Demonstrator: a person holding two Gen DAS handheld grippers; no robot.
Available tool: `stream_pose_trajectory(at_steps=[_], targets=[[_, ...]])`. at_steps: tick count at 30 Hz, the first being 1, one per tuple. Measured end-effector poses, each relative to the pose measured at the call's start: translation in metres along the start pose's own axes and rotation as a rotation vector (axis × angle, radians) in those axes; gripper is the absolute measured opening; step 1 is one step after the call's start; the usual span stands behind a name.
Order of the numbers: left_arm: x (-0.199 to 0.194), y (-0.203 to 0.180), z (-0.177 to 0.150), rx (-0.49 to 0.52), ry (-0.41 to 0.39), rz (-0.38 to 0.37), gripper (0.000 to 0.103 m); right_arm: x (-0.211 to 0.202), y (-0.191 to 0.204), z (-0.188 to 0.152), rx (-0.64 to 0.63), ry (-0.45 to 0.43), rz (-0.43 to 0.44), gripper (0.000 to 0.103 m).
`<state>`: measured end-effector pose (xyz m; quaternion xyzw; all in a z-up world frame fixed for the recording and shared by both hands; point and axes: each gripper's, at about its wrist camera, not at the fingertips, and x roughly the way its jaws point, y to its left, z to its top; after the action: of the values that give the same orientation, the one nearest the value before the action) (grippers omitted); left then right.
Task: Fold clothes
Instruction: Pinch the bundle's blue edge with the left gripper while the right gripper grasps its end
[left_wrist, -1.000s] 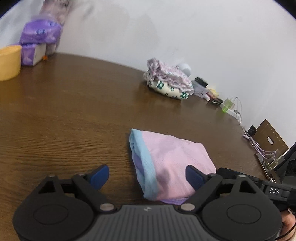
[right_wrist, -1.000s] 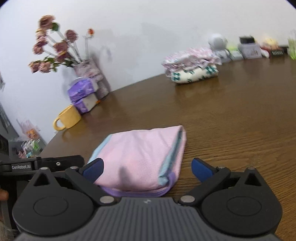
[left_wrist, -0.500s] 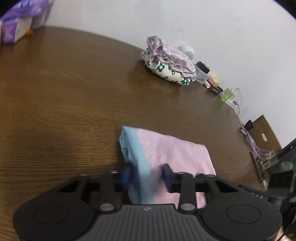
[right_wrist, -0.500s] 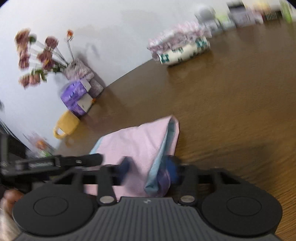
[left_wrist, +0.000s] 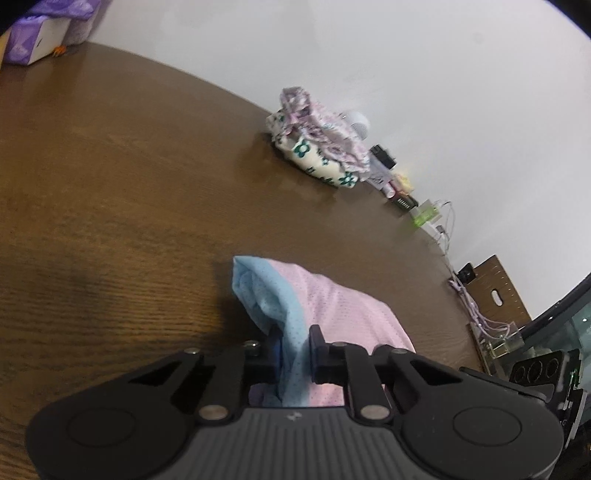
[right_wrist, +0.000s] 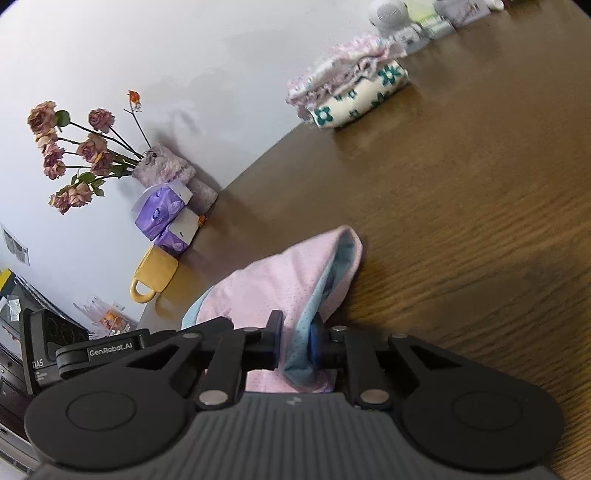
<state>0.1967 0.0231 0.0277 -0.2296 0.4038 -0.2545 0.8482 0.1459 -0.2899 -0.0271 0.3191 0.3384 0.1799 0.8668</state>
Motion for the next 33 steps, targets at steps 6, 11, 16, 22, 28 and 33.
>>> stream_pose_trajectory(at_steps=[6,11,16,22,28,33], targets=[[-0.013,-0.013,0.001,0.041,-0.037,-0.029,0.013,-0.012,0.016,0.006,-0.053,-0.036,0.011,0.003],[-0.020,-0.020,0.001,0.059,-0.052,-0.033,0.013,-0.021,0.031,0.011,-0.106,-0.061,0.004,0.004],[-0.012,-0.011,-0.003,0.047,-0.010,-0.005,0.015,-0.019,0.029,0.007,-0.128,-0.028,-0.051,0.018],[-0.016,0.006,0.004,0.013,-0.002,0.076,0.058,-0.021,0.014,0.004,-0.124,-0.035,-0.134,0.061],[-0.014,0.014,0.009,-0.008,0.022,0.062,0.058,-0.009,0.003,0.010,-0.118,0.001,-0.117,0.060],[0.002,0.011,0.005,0.005,0.046,0.023,0.015,0.000,0.004,0.005,-0.122,0.015,-0.081,0.032]])
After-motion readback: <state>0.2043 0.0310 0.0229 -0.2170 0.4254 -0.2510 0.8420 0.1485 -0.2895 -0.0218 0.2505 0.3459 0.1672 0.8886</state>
